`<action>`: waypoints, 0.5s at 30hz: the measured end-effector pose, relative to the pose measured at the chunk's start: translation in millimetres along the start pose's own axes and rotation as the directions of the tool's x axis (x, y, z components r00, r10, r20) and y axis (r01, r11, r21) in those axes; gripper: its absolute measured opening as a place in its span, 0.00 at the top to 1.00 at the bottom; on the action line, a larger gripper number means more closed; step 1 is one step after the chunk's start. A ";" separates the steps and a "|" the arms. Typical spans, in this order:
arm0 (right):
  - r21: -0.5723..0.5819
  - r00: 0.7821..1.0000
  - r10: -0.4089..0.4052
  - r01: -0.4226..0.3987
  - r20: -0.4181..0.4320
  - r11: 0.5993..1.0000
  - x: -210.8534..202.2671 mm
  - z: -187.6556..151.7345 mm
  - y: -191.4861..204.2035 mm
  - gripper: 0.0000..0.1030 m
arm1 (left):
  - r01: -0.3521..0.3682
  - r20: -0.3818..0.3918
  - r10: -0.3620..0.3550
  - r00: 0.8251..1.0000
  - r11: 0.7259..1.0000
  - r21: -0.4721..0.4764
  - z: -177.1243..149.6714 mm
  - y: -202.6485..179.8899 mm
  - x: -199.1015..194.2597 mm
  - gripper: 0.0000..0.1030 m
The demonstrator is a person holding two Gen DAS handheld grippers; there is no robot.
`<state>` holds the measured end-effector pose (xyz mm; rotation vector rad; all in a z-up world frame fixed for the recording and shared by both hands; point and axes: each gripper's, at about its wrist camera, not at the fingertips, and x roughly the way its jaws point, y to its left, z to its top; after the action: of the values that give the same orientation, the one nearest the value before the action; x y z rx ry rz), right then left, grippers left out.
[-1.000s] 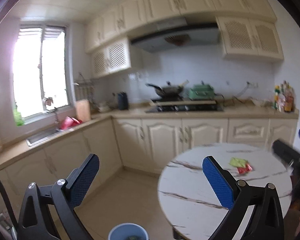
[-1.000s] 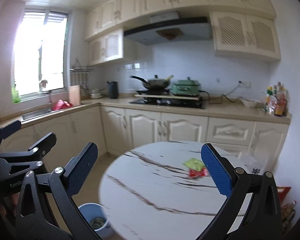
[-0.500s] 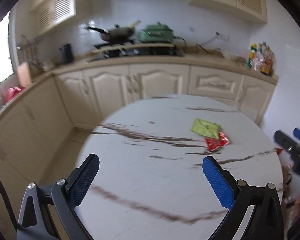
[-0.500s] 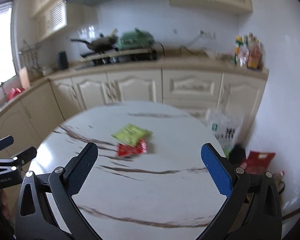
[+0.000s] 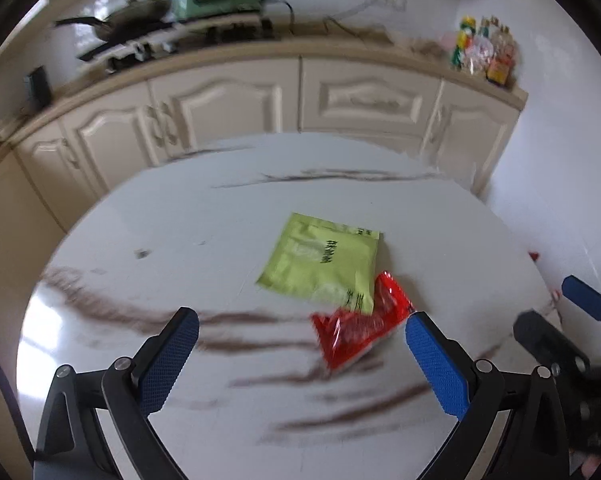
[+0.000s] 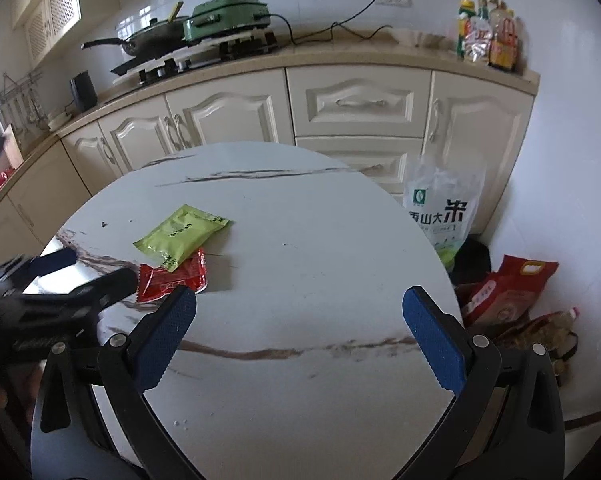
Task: Collect trash
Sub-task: 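Grasp the yellow-green packet with the left tool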
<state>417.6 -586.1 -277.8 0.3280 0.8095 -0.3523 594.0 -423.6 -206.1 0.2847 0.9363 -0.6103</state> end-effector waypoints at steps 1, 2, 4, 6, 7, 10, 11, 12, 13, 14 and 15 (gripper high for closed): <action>0.001 1.000 -0.002 0.002 -0.007 1.000 4.2 0.3 -0.8 0.00 | -0.007 -0.013 0.007 1.000 1.000 -0.005 4.9 1.6 5.0 0.01; 0.003 1.000 -0.001 0.001 -0.013 1.000 8.1 0.8 -1.4 0.00 | -0.011 -0.023 0.010 1.000 1.000 -0.003 9.2 3.3 9.9 0.01; 0.005 1.000 0.006 -0.006 -0.027 1.000 17.7 2.1 -2.4 0.00 | -0.027 -0.027 0.027 0.999 1.000 -0.002 27.0 11.1 18.6 0.02; 0.004 0.999 0.003 -0.003 -0.041 1.000 28.0 3.2 -3.1 0.00 | -0.024 -0.037 0.024 0.999 1.000 -0.002 38.0 12.3 27.2 0.02; 0.005 0.999 -0.002 0.002 -0.048 1.000 33.0 4.0 -3.0 0.00 | 0.001 -0.056 0.000 0.998 1.000 0.013 45.6 12.4 32.6 0.02; 0.006 0.997 -0.013 0.013 -0.079 1.000 49.3 7.1 -3.4 0.00 | -0.010 -0.087 0.014 0.996 0.999 0.051 59.5 10.5 49.3 0.02; 0.004 0.996 -0.018 0.018 -0.088 1.000 54.0 8.5 -3.1 0.00 | -0.014 -0.088 0.018 0.996 0.998 0.053 52.3 9.9 52.1 0.02; -0.001 0.995 -0.024 0.024 -0.098 1.000 59.1 10.1 -2.5 0.00 | -0.008 -0.094 0.012 0.995 0.999 0.047 58.7 14.9 57.6 0.01; -0.005 0.994 -0.028 0.028 -0.103 1.000 61.1 10.4 -2.3 0.00 | 0.001 -0.100 0.003 0.995 0.999 0.040 59.1 14.8 60.5 0.01; -0.009 0.994 -0.029 0.028 -0.107 1.000 63.1 11.1 -1.4 0.00 | -0.010 -0.089 0.013 0.996 0.999 0.039 60.7 15.4 61.4 0.01; -0.013 0.993 -0.027 0.025 -0.112 1.000 65.1 11.8 -0.5 0.00 | -0.018 -0.086 0.022 0.996 0.999 0.038 64.1 18.3 63.5 0.02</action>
<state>466.5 -603.0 -319.0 0.3290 0.9262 -0.3558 675.6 -463.0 -222.0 0.3556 1.0054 -0.6011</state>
